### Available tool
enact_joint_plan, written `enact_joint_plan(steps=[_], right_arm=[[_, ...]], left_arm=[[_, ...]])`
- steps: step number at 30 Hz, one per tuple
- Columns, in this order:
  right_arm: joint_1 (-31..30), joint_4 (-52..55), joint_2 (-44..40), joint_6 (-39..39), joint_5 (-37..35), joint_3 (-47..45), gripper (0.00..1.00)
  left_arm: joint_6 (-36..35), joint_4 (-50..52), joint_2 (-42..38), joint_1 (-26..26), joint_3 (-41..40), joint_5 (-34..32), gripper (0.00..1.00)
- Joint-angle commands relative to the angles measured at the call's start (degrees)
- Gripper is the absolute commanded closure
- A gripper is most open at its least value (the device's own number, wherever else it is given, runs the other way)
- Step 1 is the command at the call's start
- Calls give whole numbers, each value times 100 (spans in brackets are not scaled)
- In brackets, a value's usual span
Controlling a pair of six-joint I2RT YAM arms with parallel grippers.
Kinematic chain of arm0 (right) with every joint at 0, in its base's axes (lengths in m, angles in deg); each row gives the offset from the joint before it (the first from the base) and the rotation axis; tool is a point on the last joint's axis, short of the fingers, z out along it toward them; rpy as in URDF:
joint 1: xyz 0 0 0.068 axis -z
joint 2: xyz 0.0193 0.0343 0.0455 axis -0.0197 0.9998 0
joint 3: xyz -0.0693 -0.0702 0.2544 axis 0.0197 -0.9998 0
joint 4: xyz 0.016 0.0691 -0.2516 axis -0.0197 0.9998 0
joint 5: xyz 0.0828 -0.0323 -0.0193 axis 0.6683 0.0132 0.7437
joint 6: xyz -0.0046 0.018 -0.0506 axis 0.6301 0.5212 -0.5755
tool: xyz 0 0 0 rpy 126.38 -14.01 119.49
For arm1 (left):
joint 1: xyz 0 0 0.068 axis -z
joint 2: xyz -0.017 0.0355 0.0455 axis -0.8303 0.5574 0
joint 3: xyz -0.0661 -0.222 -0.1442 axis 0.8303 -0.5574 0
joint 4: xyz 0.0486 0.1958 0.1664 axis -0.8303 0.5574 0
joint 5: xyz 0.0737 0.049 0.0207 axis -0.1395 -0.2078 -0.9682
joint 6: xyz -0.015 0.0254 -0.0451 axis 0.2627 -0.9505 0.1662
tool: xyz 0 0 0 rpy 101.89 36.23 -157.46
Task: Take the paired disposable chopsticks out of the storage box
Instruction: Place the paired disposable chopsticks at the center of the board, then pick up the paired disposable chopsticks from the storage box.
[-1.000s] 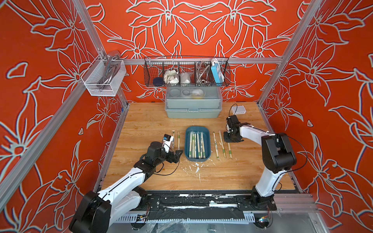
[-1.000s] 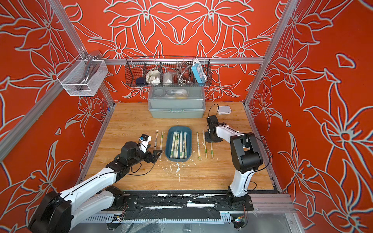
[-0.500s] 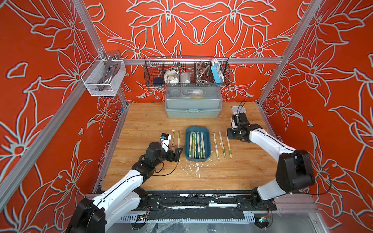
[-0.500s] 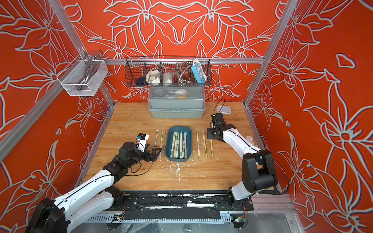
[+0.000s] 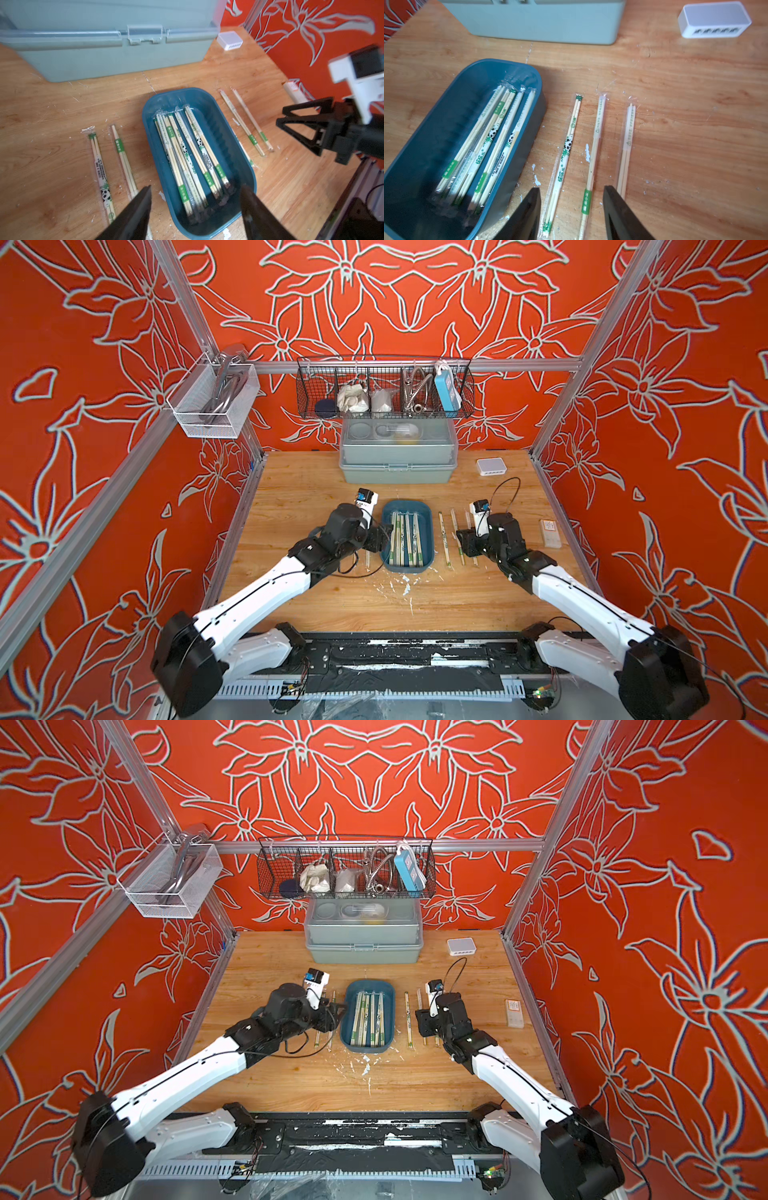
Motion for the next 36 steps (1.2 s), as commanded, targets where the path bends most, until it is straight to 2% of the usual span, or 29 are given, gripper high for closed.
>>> enact_joint_plan(steps=[1, 3, 9, 12, 20, 30, 34, 36], right_arm=[[-97, -1003, -338, -92, -309, -379, 47], [-124, -1233, -477, -26, -388, -558, 47], [-181, -1320, -393, 97, -430, -577, 47], [-199, -1211, -256, 115, -502, -480, 47], [-221, -1159, -24, 150, -502, -359, 47], [-224, -1005, 147, 150, -491, -209, 46], [-222, -959, 175, 141, -484, -175, 46], [-223, -949, 180, 143, -493, -172, 46]], left_arm=[[293, 637, 515, 70, 516, 45, 39], [328, 830, 903, 107, 872, 71, 45], [408, 1550, 2238, 350, 1961, -187, 52], [529, 1826, 2779, 361, 2381, -177, 61], [586, 2354, 3849, 370, 3301, -271, 63], [662, 2642, 4724, 387, 4145, -217, 62], [689, 2885, 5133, 387, 4550, -278, 64], [698, 2924, 5287, 387, 4674, -270, 69]])
